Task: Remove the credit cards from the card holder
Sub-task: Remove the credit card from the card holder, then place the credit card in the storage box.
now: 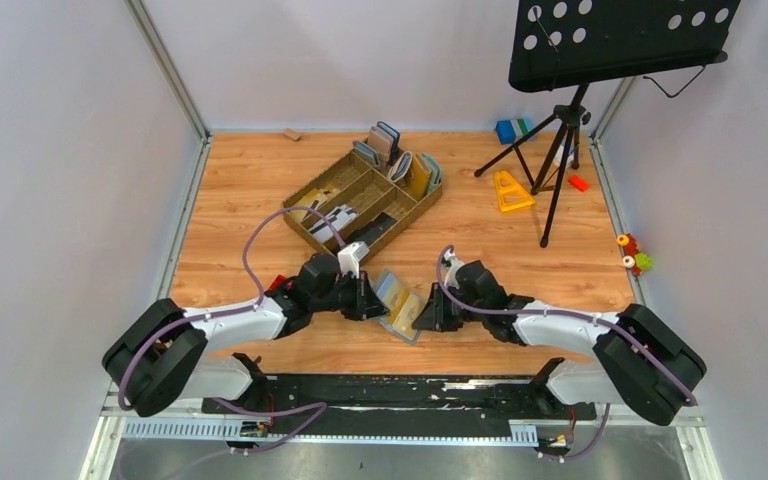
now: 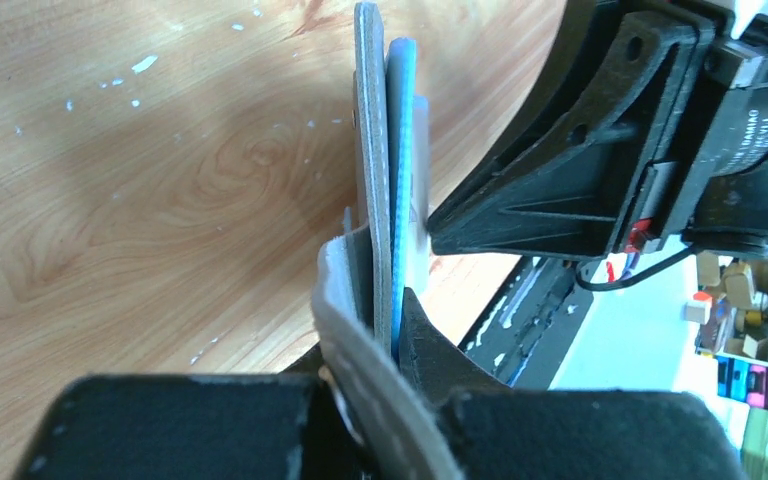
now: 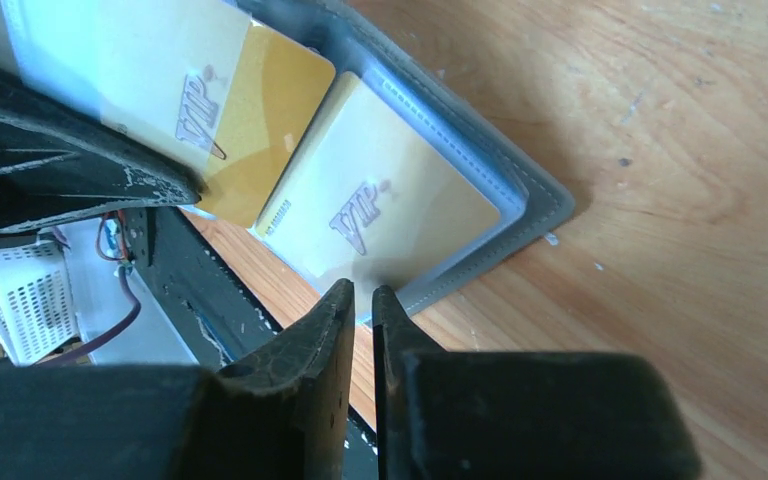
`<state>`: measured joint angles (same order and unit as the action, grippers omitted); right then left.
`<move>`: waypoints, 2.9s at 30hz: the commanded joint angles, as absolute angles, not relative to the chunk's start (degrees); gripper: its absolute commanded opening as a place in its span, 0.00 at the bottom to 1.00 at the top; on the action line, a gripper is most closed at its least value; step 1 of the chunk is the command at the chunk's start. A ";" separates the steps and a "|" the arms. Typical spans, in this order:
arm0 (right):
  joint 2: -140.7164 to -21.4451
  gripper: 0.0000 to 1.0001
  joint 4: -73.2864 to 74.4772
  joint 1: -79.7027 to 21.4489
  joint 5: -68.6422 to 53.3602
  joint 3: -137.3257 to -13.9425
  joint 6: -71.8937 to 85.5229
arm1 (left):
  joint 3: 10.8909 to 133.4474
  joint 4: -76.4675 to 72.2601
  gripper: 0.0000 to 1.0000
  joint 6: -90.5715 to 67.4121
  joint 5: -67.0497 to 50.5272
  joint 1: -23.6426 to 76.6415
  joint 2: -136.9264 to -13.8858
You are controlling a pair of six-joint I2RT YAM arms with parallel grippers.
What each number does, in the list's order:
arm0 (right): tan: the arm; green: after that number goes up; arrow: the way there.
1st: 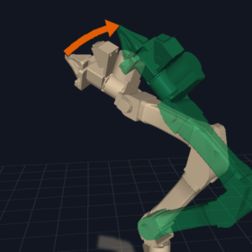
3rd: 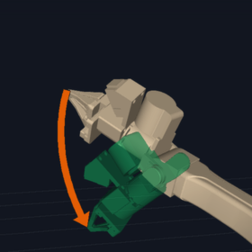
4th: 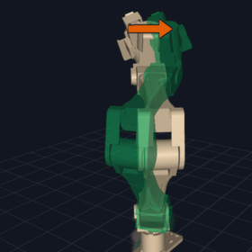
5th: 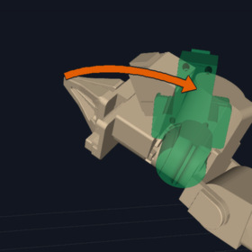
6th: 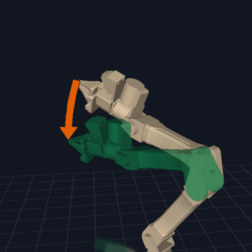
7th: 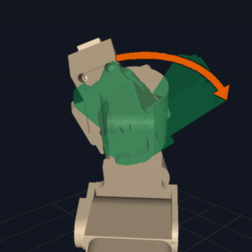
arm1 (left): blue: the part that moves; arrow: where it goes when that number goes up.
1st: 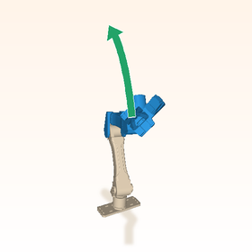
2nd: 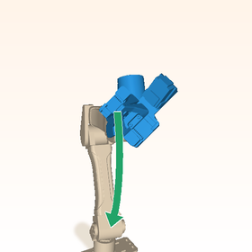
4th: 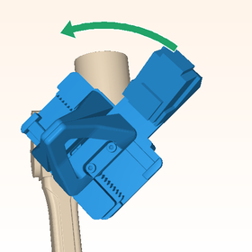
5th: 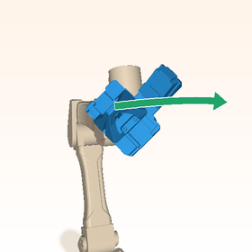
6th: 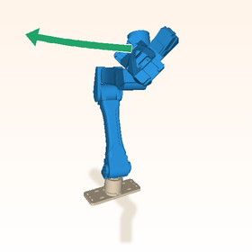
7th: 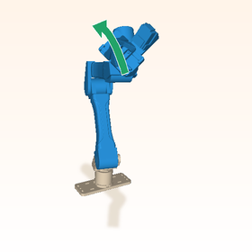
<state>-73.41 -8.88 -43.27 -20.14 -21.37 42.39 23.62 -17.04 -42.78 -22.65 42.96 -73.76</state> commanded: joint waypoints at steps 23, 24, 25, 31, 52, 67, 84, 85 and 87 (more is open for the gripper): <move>-74.69 0.37 -53.54 -36.57 -32.67 -10.53 65.80 | 16.07 -52.52 0.00 -64.56 -32.02 42.63 -75.93; -75.16 0.37 -54.74 -36.51 -32.89 -10.50 66.30 | 16.05 -52.68 0.00 -64.47 -32.00 42.63 -76.01; -75.61 0.36 -55.58 -36.59 -33.12 -10.46 66.73 | 16.00 -52.81 0.00 -64.55 -32.05 42.65 -76.09; -78.19 0.23 -61.48 -36.50 -33.64 -9.93 69.50 | 16.12 -53.95 0.00 -65.13 -32.78 42.63 -76.51; -74.17 0.00 -48.50 -35.03 -33.83 -7.53 60.51 | 10.08 -51.75 0.23 -65.39 -26.63 37.85 -67.45; -58.38 0.00 -22.12 -34.15 -28.91 -13.17 49.84 | 14.96 -21.46 0.20 -52.43 -20.66 36.09 -58.50; -77.74 0.00 -21.48 -34.17 -23.80 -37.02 51.48 | 19.21 13.65 0.00 -44.46 -6.64 36.12 -49.79; -80.27 0.00 -22.24 -34.31 -23.55 -39.28 52.38 | 19.66 16.42 0.00 -44.36 -4.75 36.05 -48.67; -84.97 0.00 -24.16 -35.02 -22.76 -43.74 54.05 | 20.32 20.48 0.00 -44.58 -1.24 36.04 -46.91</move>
